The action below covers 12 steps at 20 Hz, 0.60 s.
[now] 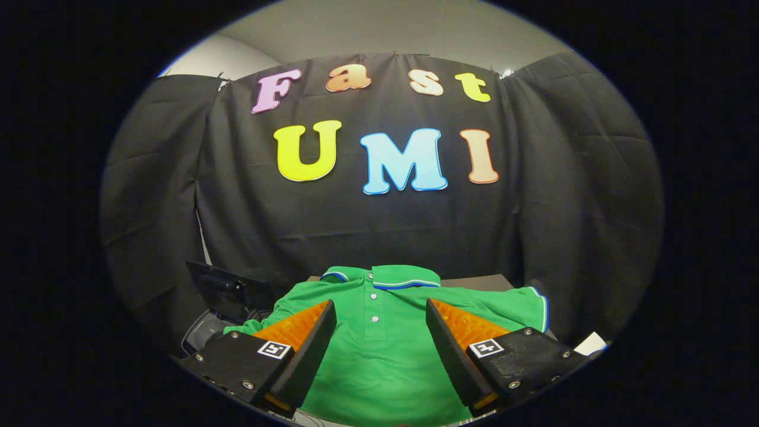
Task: Put the clothes into the washing machine and then close the washing machine lid.
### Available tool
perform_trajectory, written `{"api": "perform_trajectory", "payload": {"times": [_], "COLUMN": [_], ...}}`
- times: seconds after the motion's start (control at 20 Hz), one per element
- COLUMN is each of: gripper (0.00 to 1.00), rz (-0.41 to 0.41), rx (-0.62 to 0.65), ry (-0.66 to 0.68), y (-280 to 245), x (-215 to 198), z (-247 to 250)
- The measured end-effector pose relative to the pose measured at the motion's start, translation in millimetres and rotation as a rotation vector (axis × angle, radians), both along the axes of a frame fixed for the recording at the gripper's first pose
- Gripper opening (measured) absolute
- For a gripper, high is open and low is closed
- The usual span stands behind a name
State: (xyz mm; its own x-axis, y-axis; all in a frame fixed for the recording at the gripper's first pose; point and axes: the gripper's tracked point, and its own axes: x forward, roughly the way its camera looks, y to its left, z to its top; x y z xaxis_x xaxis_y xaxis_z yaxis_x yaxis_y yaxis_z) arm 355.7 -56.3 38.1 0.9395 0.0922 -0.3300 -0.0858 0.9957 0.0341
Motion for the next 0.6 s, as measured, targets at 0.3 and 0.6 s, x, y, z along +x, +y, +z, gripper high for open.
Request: {"api": "perform_trajectory", "payload": {"times": [0.3,0.6], "gripper": [0.93,0.93], "rz": [-0.005,0.042], "rx": [0.026,0.049], "ry": [0.172,0.288], "y": [-6,4], "x": [29,46], "z": [-34,-50]}}
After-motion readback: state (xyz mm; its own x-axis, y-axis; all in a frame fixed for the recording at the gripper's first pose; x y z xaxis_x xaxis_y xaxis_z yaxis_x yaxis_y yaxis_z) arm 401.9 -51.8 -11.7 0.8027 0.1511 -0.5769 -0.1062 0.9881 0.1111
